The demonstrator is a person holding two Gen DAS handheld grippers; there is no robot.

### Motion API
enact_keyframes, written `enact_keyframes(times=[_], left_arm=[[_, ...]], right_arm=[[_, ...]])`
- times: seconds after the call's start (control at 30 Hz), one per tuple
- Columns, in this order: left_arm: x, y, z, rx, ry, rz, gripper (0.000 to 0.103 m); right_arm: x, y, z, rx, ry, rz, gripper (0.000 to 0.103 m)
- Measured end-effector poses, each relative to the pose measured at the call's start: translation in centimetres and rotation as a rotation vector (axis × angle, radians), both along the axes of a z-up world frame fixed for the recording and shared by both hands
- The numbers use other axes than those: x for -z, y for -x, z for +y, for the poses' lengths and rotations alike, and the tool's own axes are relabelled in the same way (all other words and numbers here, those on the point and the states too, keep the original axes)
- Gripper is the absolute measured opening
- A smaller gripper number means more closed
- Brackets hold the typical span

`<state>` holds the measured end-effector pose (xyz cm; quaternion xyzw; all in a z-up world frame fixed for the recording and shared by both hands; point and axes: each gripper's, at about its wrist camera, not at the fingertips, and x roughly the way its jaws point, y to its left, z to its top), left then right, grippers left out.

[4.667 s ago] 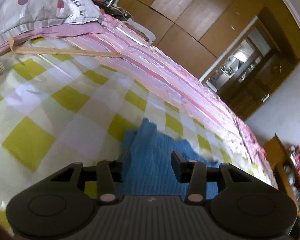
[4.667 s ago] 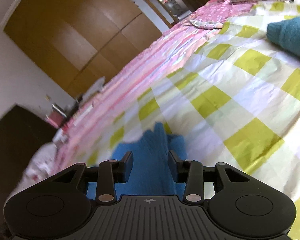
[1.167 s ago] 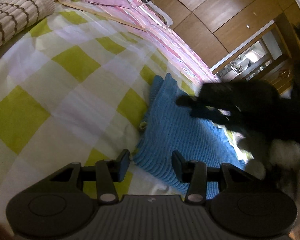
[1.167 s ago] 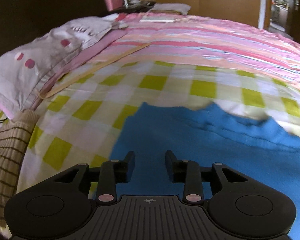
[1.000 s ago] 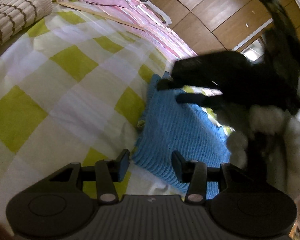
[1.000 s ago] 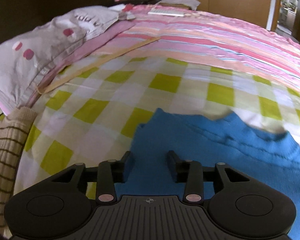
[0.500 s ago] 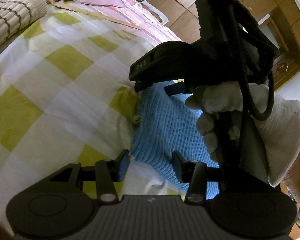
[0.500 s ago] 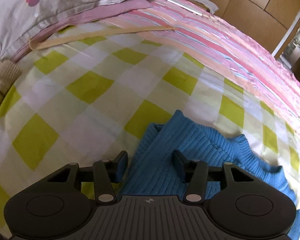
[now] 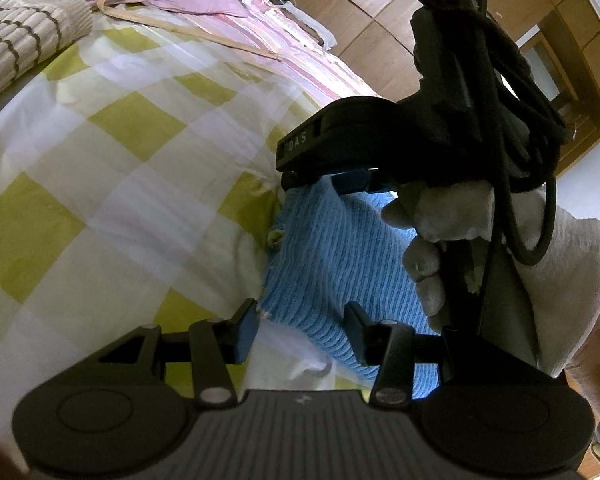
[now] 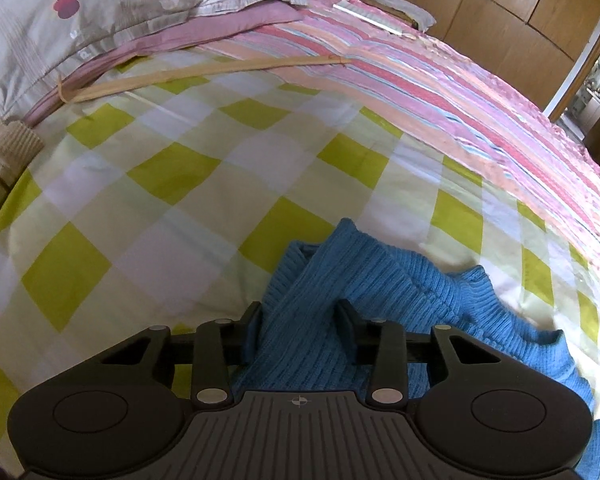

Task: Fold small clothes
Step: 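Press the folded sweater edge with the left gripper while the right gripper pushes it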

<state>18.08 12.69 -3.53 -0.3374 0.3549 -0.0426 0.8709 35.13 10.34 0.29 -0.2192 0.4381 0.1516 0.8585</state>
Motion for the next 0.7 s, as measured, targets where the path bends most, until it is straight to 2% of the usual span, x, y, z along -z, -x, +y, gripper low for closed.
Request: enact_keyframes(times=[0.5,0.7], left_arm=[[0.03,-0.03,-0.06,0.002,0.000,-0.002,0.051],[-0.06,-0.09,-0.15,0.003,0.001,-0.006,0.054]], right_arm=[[0.00,0.26,-0.12,-0.004,-0.001,-0.006,0.038],[-0.22,0.12,-0.13,-0.008,0.007,-0.006,0.030]])
